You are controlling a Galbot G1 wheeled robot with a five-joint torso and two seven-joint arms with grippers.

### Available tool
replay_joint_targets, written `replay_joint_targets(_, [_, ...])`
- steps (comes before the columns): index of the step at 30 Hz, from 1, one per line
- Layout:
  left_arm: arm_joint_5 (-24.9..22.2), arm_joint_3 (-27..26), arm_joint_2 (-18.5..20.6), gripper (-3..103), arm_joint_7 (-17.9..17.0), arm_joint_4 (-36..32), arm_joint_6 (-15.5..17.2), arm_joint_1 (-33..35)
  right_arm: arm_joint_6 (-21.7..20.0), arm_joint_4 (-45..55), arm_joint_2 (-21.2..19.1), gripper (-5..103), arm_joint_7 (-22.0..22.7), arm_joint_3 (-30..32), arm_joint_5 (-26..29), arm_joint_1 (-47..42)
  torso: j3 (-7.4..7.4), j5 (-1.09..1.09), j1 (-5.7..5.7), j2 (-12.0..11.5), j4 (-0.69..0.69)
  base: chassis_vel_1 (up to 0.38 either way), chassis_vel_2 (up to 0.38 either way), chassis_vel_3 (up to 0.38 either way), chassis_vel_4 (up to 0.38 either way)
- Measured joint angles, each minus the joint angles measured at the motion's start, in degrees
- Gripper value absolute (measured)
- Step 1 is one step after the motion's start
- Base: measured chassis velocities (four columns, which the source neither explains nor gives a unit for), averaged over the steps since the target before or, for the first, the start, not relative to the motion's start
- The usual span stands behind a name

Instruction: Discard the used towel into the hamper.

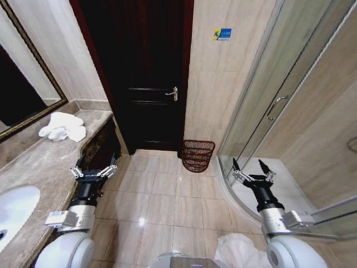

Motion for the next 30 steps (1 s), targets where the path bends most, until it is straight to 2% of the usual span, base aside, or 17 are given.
replay_joint_targets(30, [0.2,-0.4,-0.2,100,0.2,1.1,-1.3,0.2,0.3,0.0,0.2,100,-0.2,-0.2,-0.7,0.4,0.00,0.01,-0.01,0.0,0.01,0.000,0.110,0.114,-0.005])
